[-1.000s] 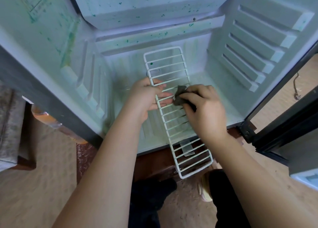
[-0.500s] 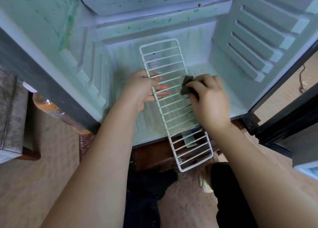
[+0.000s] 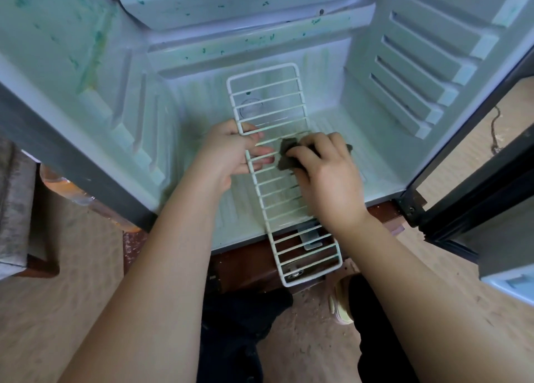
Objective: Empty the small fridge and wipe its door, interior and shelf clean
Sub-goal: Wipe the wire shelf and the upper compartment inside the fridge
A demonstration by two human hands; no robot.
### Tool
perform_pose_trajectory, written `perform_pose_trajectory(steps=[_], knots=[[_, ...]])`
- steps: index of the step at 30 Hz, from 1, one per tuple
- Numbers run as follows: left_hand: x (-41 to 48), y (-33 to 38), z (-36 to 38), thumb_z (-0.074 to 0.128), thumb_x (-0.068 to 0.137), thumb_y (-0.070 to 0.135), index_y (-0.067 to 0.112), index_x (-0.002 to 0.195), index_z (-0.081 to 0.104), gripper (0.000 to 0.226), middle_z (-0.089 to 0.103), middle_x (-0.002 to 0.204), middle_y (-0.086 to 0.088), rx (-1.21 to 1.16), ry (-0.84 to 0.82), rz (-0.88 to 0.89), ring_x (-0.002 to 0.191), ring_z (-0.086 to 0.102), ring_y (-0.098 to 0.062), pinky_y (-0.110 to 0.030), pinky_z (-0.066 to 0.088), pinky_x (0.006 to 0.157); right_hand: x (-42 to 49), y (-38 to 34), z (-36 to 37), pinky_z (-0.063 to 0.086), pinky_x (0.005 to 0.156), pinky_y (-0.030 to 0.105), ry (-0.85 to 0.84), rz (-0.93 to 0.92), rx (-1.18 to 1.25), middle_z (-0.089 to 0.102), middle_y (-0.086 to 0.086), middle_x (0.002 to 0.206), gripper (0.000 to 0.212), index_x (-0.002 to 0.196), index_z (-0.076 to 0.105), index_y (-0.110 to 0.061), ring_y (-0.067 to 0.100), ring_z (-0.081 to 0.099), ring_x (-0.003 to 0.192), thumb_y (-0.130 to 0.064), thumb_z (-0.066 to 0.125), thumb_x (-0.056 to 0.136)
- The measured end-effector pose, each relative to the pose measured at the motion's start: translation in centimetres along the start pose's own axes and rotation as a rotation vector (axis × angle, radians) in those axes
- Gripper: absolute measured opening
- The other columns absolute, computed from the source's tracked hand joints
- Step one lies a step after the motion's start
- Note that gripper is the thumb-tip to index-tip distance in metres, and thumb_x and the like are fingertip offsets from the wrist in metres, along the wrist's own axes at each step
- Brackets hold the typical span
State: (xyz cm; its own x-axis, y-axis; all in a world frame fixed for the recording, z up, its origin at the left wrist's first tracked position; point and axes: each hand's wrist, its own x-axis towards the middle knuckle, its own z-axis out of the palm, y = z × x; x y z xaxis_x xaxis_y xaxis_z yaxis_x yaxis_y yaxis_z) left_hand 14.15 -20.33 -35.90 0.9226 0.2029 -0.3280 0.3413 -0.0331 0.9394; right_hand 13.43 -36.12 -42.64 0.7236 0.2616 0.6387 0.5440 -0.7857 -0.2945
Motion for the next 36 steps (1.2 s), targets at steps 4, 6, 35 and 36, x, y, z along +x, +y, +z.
perform_pose_trajectory(steps=[4,6,35,36], knots=[[0.0,0.0,-0.3,0.056,0.094,0.0,0.014,0.085,0.055,0.017,0.07,0.062,-0.006,-0.021,-0.021,-0.021,0.057,0.071,-0.018,-0.028,0.058,0.062,0.5,3.7,-1.8,0.038,0.074,0.024,-0.099,0.337,0.086,0.062,0.006,0.098,0.015,0.096,0.073,-0.014,0.03,0.057,0.095,-0.009,0.069,0.082],[0.0,0.1,-0.2,0.058,0.094,0.001,0.014,0.084,0.056,0.016,0.07,0.064,-0.005,-0.019,-0.01,0.006,0.059,0.071,-0.018,-0.026,0.058,0.061,0.8,4.6,-2.4,0.036,0.077,0.019,-0.072,0.501,0.142,0.064,0.006,0.104,0.018,0.103,0.072,-0.014,0.025,0.059,0.097,-0.015,0.066,0.086],[-0.6,0.1,0.4,0.055,0.098,0.011,0.015,0.09,0.053,0.01,0.073,0.075,-0.01,0.228,-0.192,0.206,0.072,0.074,-0.029,-0.037,0.061,0.066,3.5,2.6,-4.5,0.055,0.068,0.023,0.123,0.863,1.084,0.073,-0.002,0.077,0.025,0.116,0.059,-0.016,0.011,0.07,0.073,-0.009,0.061,0.092],[-0.6,0.2,0.3,0.055,0.098,0.011,0.015,0.09,0.054,0.009,0.073,0.072,-0.007,0.215,-0.199,0.212,0.072,0.074,-0.028,-0.036,0.061,0.065,3.6,2.8,-4.5,0.055,0.07,0.025,0.13,0.864,1.12,0.074,-0.002,0.079,0.025,0.116,0.061,-0.013,0.013,0.071,0.075,-0.008,0.062,0.092]])
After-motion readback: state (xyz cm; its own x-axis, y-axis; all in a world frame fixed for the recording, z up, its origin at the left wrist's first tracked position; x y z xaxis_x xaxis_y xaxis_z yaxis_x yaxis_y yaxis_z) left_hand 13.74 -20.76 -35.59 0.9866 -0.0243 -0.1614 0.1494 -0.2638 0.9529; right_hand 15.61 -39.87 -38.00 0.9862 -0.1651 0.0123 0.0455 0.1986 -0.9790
